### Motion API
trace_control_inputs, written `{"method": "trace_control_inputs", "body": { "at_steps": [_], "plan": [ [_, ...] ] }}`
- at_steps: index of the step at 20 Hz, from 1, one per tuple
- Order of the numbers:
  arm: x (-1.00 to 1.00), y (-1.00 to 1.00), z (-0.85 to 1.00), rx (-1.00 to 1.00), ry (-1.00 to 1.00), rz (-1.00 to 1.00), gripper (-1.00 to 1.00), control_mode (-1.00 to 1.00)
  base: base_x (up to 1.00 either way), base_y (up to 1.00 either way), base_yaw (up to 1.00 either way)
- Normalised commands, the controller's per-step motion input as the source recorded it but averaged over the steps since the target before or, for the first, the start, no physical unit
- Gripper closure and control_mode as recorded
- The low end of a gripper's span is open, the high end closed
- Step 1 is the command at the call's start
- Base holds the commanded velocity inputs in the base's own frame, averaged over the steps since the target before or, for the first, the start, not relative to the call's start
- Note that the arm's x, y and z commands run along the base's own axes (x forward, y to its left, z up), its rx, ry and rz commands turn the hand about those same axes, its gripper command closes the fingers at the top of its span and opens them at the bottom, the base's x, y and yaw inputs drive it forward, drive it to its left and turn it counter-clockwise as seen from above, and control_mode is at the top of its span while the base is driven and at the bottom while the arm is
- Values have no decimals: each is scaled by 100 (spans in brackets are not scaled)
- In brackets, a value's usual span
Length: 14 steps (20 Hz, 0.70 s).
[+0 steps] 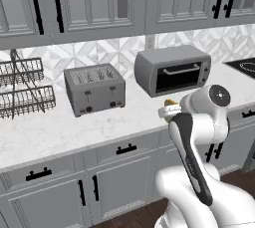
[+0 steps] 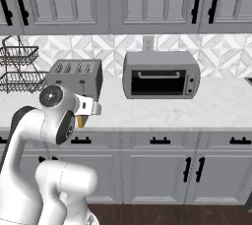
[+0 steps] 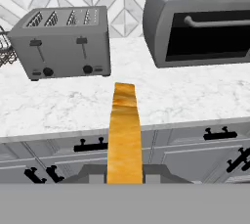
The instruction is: Start the toaster. Once the lever pops up, take the bread to the plate on the dining counter.
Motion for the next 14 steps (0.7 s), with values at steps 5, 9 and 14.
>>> {"method": "trace_control_inputs", "body": {
  "at_steps": [5, 9, 14],
  "plan": [
    [0, 0, 0, 0, 0, 0, 100, 100, 0, 0, -92],
    [0, 0, 0, 0, 0, 0, 100, 100, 0, 0, -87],
    [0, 0, 0, 0, 0, 0, 100, 100, 0, 0, -81]
  ]
}}
